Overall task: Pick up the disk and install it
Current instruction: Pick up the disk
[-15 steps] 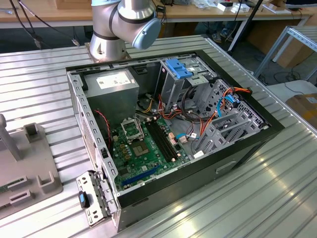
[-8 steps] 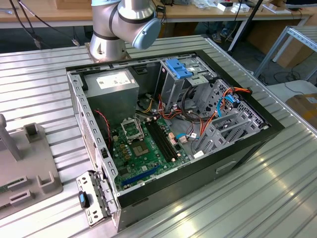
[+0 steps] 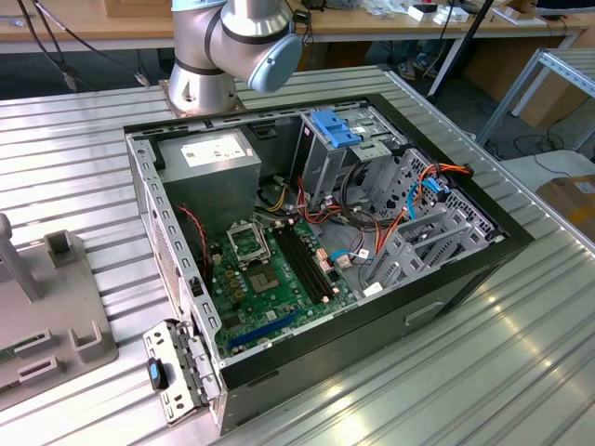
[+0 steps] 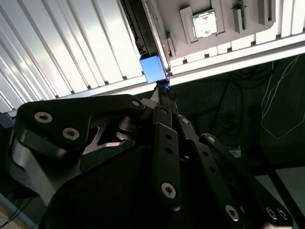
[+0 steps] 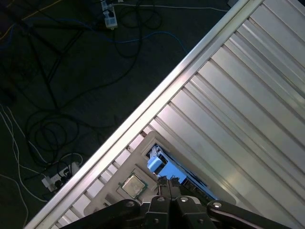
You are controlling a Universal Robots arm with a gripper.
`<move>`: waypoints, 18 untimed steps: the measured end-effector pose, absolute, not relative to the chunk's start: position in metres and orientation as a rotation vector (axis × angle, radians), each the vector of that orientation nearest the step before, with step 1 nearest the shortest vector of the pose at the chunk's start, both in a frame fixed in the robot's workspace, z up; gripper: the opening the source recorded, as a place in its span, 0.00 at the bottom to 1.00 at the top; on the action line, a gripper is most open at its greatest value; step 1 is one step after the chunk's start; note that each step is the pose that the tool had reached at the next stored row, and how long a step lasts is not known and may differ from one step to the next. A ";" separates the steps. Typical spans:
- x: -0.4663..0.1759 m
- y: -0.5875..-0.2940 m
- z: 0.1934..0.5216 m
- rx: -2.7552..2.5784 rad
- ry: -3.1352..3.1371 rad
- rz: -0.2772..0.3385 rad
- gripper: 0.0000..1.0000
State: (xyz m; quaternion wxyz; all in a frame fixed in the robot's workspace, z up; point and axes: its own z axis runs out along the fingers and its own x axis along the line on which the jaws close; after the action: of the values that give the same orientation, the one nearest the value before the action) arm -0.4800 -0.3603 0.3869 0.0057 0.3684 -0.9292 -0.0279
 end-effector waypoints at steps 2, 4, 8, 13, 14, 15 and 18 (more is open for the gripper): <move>-0.480 -0.360 0.387 1.195 -2.891 -0.087 0.11; -0.480 -0.360 0.387 1.233 -2.874 -0.087 0.11; -0.480 -0.360 0.387 1.378 -2.804 -0.085 0.11; -0.480 -0.360 0.386 1.500 -2.739 -0.084 0.11; -0.480 -0.360 0.386 1.529 -2.722 -0.084 0.11; -0.480 -0.360 0.386 1.561 -2.703 -0.083 0.11; -0.480 -0.360 0.386 1.561 -2.703 -0.083 0.11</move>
State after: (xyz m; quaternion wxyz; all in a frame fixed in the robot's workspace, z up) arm -0.4800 -0.3602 0.3863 0.0096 0.4999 -0.8656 -0.0267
